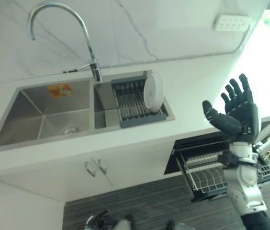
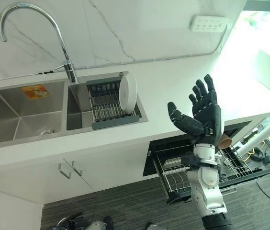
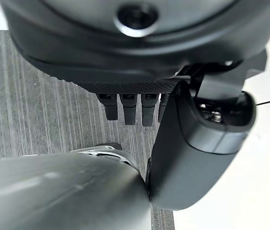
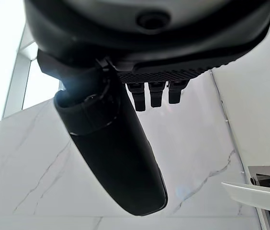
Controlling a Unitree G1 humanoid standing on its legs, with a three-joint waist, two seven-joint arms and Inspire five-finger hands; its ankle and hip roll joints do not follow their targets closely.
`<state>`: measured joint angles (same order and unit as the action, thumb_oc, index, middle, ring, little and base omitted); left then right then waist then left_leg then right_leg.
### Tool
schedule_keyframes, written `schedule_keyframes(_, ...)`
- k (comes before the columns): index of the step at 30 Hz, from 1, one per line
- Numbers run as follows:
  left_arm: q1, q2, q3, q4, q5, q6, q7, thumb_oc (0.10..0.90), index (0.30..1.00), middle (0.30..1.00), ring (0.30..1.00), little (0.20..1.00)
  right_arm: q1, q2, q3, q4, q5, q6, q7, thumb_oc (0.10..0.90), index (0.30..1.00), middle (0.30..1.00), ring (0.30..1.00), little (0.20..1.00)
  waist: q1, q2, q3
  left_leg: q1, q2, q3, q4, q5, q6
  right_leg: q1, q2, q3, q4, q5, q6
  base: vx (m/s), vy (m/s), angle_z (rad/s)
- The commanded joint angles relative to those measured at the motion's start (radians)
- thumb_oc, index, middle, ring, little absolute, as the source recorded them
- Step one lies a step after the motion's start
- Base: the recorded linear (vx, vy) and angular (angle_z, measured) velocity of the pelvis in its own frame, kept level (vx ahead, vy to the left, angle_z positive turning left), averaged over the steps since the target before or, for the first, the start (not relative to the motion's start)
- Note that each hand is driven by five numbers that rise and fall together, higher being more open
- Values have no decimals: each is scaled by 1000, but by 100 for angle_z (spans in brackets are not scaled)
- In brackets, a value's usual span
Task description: Place the dishes in the dishwasher.
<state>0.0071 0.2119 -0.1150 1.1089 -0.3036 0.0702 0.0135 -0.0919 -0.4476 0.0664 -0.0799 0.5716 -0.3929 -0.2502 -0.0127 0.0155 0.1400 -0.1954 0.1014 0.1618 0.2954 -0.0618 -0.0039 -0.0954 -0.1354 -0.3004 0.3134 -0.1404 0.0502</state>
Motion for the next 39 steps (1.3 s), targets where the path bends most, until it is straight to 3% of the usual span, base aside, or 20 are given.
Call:
schedule_keyframes(1,23,8,-33,48,-37,28,23,800,900,900,900,900,-155,-56,-41,-85,0,-58,-4,800,900,900,900,900,24,-41,39,51,-17,-78,5,-48,-47,65,23,107,-13,-72,37,80,-138,26)
schedule_keyframes(3,18,10,-32,47,-38,39,22,800,900,900,900,900,-170,-57,-36,-74,-12,-53,-20,800,900,900,900,900,52,-57,74,9,-60,-105,5,45,-56,87,31,133,-13,-72,19,93,-101,7)
schedule_keyframes(4,18,13,-29,40,-20,55,11,800,900,900,900,900,-183,-62,-34,-72,-9,-52,-20,800,900,900,900,900,59,-37,89,-35,-62,-95,5,44,-60,96,51,132,-13,-78,21,152,33,0)
schedule_keyframes(5,27,6,-28,36,20,60,2,800,900,900,900,900,-191,-54,-25,-78,-36,-52,-24,800,900,900,900,900,74,-7,105,-101,-51,-104,5,86,-76,116,78,134,-13,-93,20,143,93,25)
schedule_keyframes(8,48,1,-27,56,45,66,4,800,900,900,900,900,-215,-42,1,-73,-18,-27,-45,800,900,900,900,900,80,7,102,-133,-38,-101,5,44,-71,133,77,139,-13,-109,30,213,147,22)
schedule_keyframes(14,52,11,-13,97,-6,42,5,800,900,900,900,900,-192,-14,15,-76,-20,-21,-31,800,900,900,900,900,68,18,57,-96,-30,-75,5,-23,-46,98,28,88,-13,-97,61,106,56,-63)
schedule_keyframes(26,74,4,-22,108,30,24,-18,800,900,900,900,900,-201,1,3,-73,-55,-4,-99,800,900,900,900,900,77,11,52,-105,-47,-108,5,-33,-40,53,27,107,-13,-86,66,4,-22,-2)
schedule_keyframes(39,79,17,-34,108,50,31,-25,800,900,900,900,900,-235,-20,-19,-62,46,49,-49,800,900,900,900,900,83,8,56,-109,-49,-112,5,-36,-44,50,28,102,-13,-91,60,5,0,-1)
